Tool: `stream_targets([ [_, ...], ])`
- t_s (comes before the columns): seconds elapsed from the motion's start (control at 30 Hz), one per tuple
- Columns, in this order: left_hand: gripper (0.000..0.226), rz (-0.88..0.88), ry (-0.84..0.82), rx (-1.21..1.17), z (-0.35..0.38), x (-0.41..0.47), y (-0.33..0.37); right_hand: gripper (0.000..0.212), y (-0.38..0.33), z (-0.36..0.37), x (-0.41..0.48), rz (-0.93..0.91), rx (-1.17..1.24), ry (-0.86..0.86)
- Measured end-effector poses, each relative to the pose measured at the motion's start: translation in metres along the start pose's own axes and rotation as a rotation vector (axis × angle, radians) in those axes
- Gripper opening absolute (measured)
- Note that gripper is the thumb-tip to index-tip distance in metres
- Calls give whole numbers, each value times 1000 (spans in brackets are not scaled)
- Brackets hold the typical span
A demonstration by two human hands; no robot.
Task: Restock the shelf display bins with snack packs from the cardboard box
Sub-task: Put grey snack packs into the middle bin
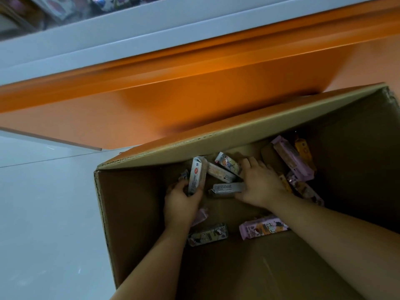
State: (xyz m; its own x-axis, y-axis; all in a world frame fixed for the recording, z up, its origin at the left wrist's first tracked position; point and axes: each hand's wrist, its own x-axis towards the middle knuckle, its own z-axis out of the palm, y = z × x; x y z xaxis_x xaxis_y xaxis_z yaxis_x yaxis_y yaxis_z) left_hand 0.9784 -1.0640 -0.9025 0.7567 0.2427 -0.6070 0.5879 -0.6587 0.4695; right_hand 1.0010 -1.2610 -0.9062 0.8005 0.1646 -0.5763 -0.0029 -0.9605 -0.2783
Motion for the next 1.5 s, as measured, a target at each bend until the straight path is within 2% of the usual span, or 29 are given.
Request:
stream_targets([
  [0.13, 39, -23, -56, -121, 1, -6, 9, 88, -10, 6, -1, -16, 94, -82],
  [0.23, 51, -14, -102, -238, 3, -6, 15, 96, -15, 10, 0, -2, 358, -163],
  [0.3, 67, -41, -124, -333, 6, -6, 16, 87, -17, 11, 2, 35, 555, -204],
  [0.4, 85, -184, -178, -495, 10, -6, 15, 62, -19, 8, 4, 95, 754, -286],
  [0.47, 83, -259, -222, -602, 10, -6, 15, 59, -19, 7, 5, 135, 846, -316],
  [0.57, 73, -315, -278, -731, 8, -4, 13, 66, -15, 7, 7, 198, 992, -330],
  [0.63, 67, -313, -277, -755, 9, -3, 11, 80, -13, 9, 5, 164, 941, -360],
  [0.77, 68, -226, -152, -620, 9, -1, 7, 122, -26, 18, -9, 95, 432, -353],
  [0.83, 70, -225, -111, -596, 8, -1, 3, 131, -35, 24, -13, 124, 273, -329],
  [0.9, 69, -244, -96, -606, 5, -1, 1, 134, -39, 29, -14, 128, 227, -273],
  [1.1, 69, -256, -94, -607, 3, 0, -1, 125, -31, 31, -17, 116, 361, -158],
  [1.33, 71, -215, -65, -546, 3, -1, 2, 123, -9, -2, -17, 93, 643, -186],
  [1.4, 71, -173, -56, -508, 3, -1, 4, 110, -9, -12, -14, 74, 654, -156],
  [1.5, 72, -133, -51, -490, 4, 0, 7, 71, -10, -24, -9, 54, 660, -33],
])
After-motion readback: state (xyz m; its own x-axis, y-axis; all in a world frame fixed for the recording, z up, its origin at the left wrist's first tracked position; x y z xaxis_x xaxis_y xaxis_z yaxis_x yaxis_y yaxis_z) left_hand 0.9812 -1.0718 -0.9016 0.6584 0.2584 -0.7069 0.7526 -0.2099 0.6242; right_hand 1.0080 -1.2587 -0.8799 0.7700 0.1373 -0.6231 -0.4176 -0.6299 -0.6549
